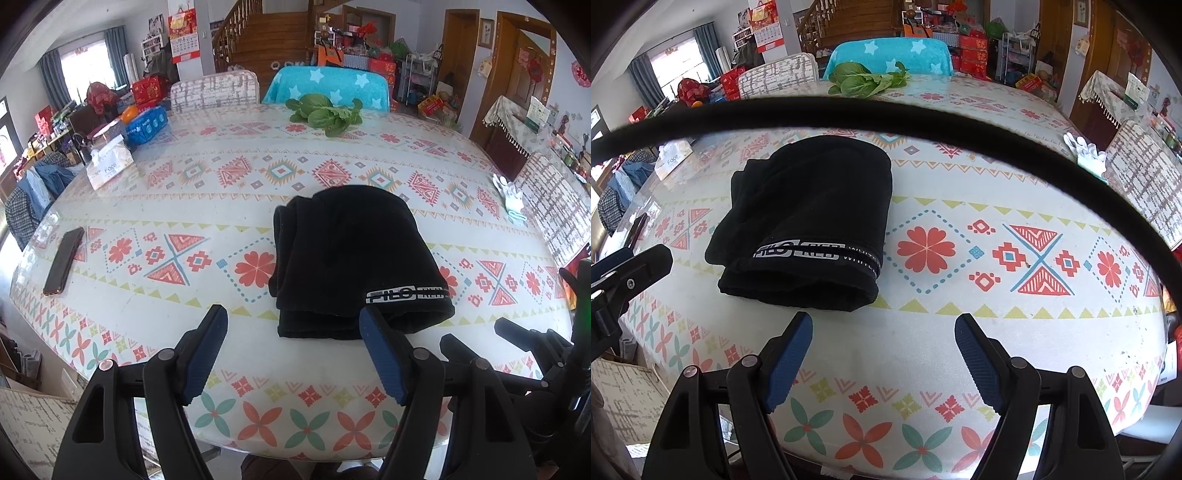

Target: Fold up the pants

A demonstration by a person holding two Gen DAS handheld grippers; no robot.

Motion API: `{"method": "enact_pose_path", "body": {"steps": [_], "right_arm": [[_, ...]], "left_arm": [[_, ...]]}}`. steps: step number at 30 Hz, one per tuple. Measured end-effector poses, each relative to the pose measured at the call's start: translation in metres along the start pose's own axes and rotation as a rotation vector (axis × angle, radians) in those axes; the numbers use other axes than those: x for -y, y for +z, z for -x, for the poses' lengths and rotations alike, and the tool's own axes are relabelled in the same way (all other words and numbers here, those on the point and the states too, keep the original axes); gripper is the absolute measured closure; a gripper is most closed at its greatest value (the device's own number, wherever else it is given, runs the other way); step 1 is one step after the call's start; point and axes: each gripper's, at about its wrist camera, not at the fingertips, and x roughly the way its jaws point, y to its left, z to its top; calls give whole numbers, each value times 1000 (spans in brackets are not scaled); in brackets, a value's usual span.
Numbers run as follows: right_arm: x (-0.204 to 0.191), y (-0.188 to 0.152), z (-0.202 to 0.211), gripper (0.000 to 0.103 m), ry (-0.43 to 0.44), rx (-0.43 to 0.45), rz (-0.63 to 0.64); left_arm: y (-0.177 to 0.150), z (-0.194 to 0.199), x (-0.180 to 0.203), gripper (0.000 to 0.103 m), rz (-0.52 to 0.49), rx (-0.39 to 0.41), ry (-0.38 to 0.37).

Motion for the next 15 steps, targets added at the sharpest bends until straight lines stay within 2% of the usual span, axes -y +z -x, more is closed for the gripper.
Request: {"method": "enact_pose_path", "body": {"steps": [4, 5, 7, 9, 11, 15], "right_arm": [[-1, 0, 8, 19, 0, 32, 4], [-1, 0, 12, 19, 2, 46, 5], [-3, 0, 17, 19, 2, 67, 10], [-4, 1, 21, 19, 7, 86, 13], [-6, 1, 24, 19, 11, 102, 19], [-10, 0, 28, 19, 18, 118, 36]], "left_arm": [[1, 27, -2, 28, 12, 138, 49], [2, 35, -3, 18, 17, 175, 57], [3, 53, -6, 4, 36, 261, 63], [6, 67, -9, 2, 57, 319, 56], [10, 74, -10, 2, 72, 332, 71], [10, 71, -10, 2, 75, 302, 102]]}}
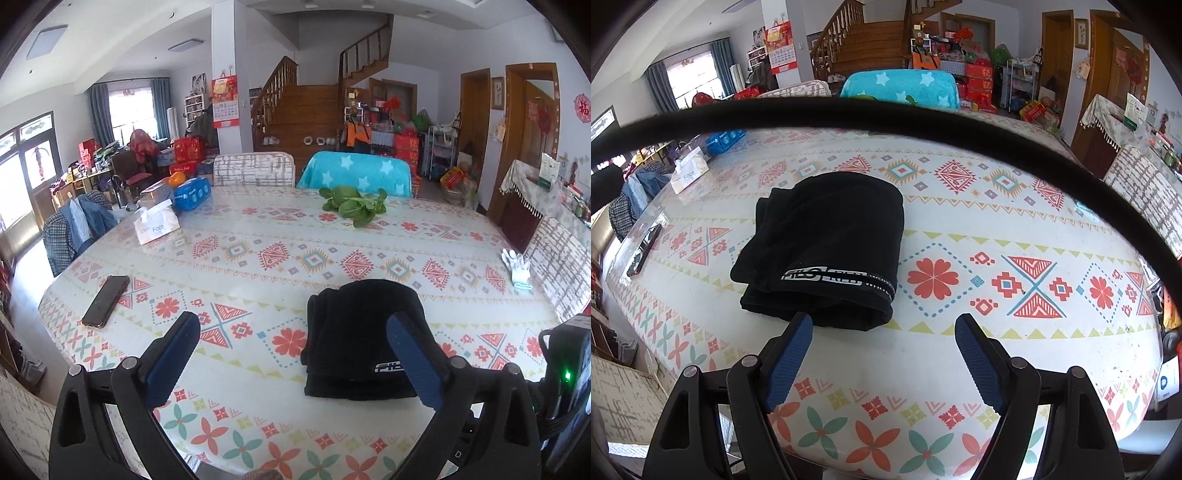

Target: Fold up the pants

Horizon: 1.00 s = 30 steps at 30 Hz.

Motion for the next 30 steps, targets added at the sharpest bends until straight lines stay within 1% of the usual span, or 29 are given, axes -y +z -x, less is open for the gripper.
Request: {"method": "enact_pose_path", "body": {"steps": [2, 5, 6, 11, 16, 22, 30], "right_arm": [[-1, -1, 1, 19, 4, 3, 6], [-1, -3, 1, 19, 6, -1, 8], [-1, -3, 0, 19, 6, -4, 6], [1, -5, -3, 19, 8, -23, -2], [1, -6, -6, 19, 5, -34, 0], [2, -10, -15, 19, -11, -68, -7], [6, -13, -29, 19, -23, -113, -21]], "left_arm": [[-3, -2, 1, 2, -3, -9, 13], [-9, -4, 3, 2, -13, 0, 72], [-10, -6, 5, 2, -25, -8, 69], [-15, -14, 9, 2, -39, -69, 4], [-21, -23, 12, 2, -48, -113, -30], [-33, -42, 14, 2, -51, -214, -80], [-44, -62, 11, 2, -26, -300, -102]]}}
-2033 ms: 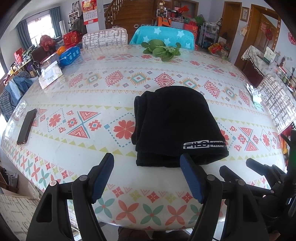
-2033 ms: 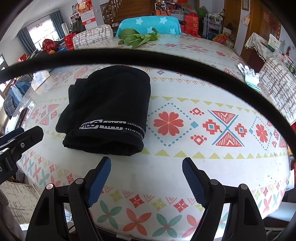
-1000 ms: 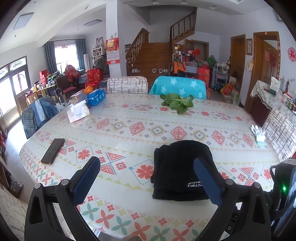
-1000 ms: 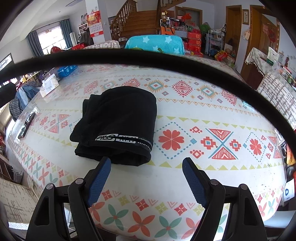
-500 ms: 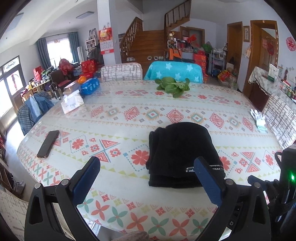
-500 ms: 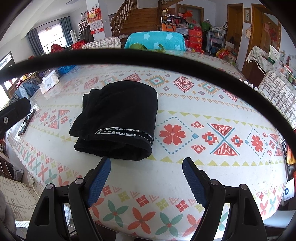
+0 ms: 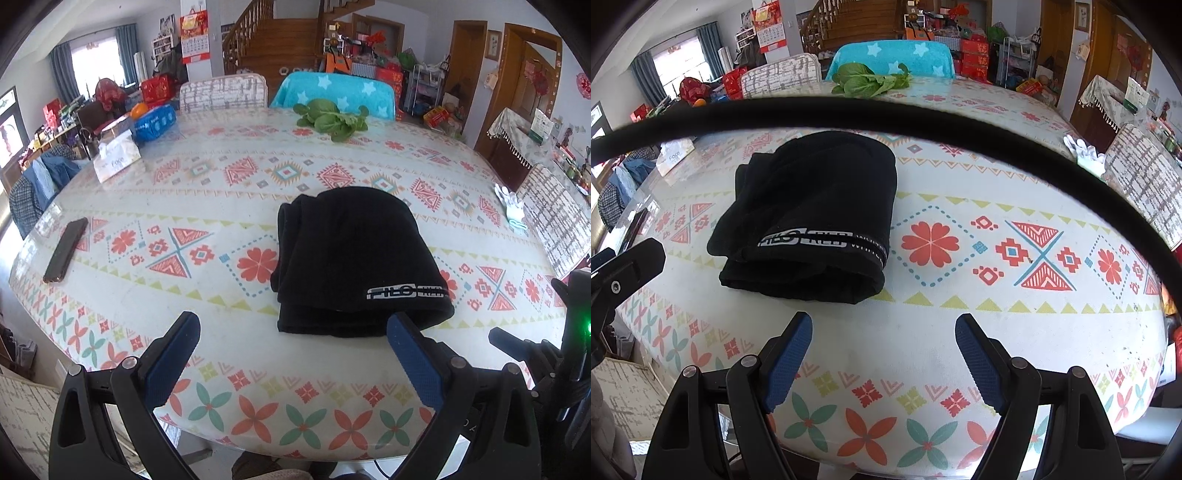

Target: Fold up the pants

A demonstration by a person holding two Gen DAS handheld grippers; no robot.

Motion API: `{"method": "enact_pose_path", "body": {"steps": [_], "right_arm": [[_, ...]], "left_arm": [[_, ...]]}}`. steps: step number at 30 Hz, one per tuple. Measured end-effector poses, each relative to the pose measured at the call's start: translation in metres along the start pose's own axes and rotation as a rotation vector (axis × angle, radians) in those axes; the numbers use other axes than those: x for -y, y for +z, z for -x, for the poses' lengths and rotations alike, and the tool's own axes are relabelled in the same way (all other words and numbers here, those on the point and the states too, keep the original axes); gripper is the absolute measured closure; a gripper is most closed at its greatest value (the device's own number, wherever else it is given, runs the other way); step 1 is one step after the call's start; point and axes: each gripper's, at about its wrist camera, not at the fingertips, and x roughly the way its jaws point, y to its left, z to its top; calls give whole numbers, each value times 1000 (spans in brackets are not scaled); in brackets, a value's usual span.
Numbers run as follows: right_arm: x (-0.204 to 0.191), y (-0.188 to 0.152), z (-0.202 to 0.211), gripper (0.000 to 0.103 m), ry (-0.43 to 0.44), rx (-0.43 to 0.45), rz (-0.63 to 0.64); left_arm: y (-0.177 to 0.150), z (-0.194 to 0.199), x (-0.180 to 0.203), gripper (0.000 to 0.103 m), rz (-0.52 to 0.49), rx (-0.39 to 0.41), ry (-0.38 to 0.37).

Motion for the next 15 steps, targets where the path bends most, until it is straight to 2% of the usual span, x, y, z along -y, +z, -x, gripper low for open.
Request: {"method": "enact_pose_path", "body": {"steps": [10, 15], "right_arm": [[2, 1, -16, 19, -9, -45, -5], [5, 3, -21, 19, -14, -55, -16]], "left_arm": [[-6, -25, 0, 2, -1, -98, -18], [-5, -35, -3, 2, 17, -121, 5]]}}
